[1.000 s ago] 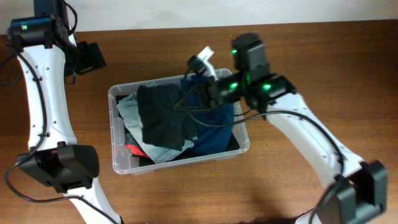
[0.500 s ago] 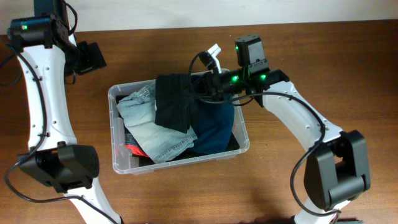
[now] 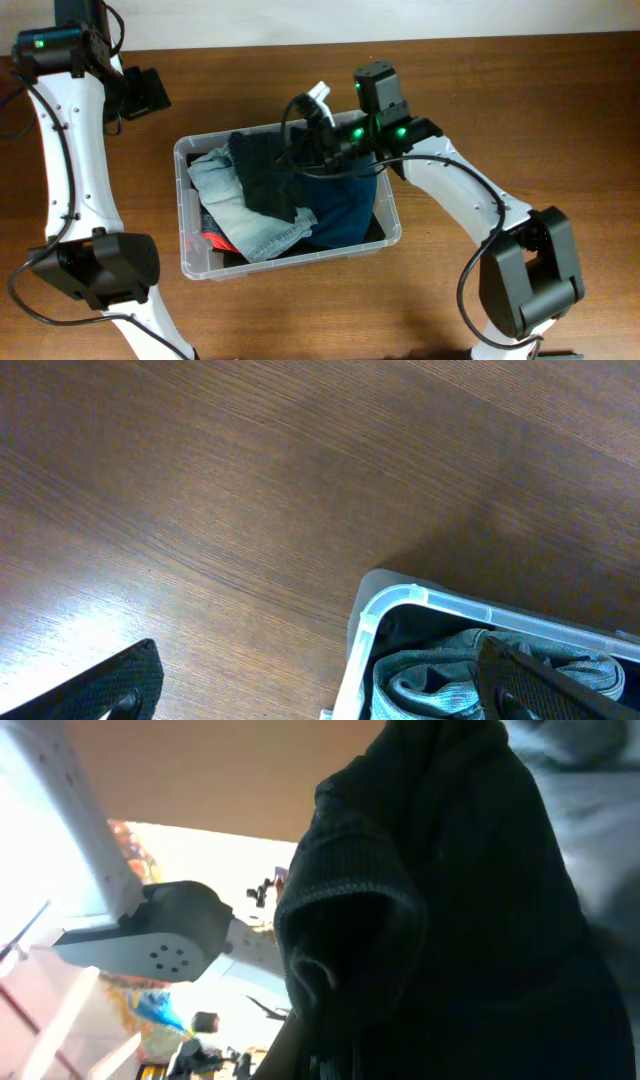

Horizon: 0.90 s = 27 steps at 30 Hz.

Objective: Pack container
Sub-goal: 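Lower the black garment into the container's middle and release it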

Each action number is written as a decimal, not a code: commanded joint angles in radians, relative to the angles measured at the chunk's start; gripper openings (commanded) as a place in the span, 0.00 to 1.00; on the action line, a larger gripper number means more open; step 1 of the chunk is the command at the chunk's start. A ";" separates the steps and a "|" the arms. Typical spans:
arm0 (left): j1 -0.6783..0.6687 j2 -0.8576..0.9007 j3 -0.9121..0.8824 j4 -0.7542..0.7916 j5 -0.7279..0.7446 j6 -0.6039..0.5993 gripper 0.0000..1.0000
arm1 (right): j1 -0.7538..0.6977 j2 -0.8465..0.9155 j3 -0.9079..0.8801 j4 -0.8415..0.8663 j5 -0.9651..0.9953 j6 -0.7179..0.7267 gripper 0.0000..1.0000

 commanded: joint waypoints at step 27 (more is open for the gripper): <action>0.005 -0.008 -0.003 -0.001 0.007 -0.010 1.00 | -0.077 0.070 -0.016 -0.144 0.323 -0.124 0.81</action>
